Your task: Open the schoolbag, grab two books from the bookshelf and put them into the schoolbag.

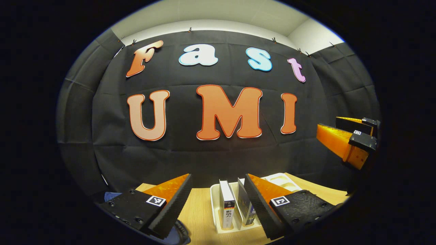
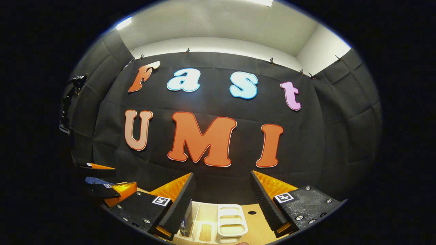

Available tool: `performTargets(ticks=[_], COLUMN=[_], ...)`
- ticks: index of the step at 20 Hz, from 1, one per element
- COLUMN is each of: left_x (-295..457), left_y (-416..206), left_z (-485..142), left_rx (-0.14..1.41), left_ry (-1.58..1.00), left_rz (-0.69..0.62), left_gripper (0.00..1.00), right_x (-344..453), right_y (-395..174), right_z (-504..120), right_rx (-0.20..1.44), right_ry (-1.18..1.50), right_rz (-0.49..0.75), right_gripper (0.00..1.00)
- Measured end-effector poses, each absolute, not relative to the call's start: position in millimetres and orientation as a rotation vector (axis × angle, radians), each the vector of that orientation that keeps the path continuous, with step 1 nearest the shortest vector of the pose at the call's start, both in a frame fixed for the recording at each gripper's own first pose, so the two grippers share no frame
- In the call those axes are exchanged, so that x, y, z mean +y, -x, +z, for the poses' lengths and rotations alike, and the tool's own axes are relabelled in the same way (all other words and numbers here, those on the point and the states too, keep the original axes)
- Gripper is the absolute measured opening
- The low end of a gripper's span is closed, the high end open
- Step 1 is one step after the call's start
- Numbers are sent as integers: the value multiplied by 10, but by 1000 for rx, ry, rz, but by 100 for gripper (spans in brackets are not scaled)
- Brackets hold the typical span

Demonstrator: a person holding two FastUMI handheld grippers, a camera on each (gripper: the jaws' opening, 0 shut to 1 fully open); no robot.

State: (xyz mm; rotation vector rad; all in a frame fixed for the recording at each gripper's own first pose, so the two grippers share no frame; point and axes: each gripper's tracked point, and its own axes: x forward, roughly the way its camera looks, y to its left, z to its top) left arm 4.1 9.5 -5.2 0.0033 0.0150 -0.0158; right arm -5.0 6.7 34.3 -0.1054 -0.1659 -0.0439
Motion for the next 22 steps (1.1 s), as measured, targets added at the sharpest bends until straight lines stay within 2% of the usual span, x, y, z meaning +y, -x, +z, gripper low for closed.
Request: performTargets(ticks=[9,17,22], left_x=[128,266,504], left_y=[-23,34,35], left_z=[12,85,-49], left_rx=[-12,-51,-19], left_ry=[-8,-26,-86], left_rz=[3,33,67], left_gripper=[96,95,96], right_x=[-31,76,150], right_y=[31,-19,-30], right_z=[224,-16,-61], right_rx=[-128,-44,-34], right_ry=[102,107,108], right_rz=[-75,-38,-12], right_gripper=[94,94,95])
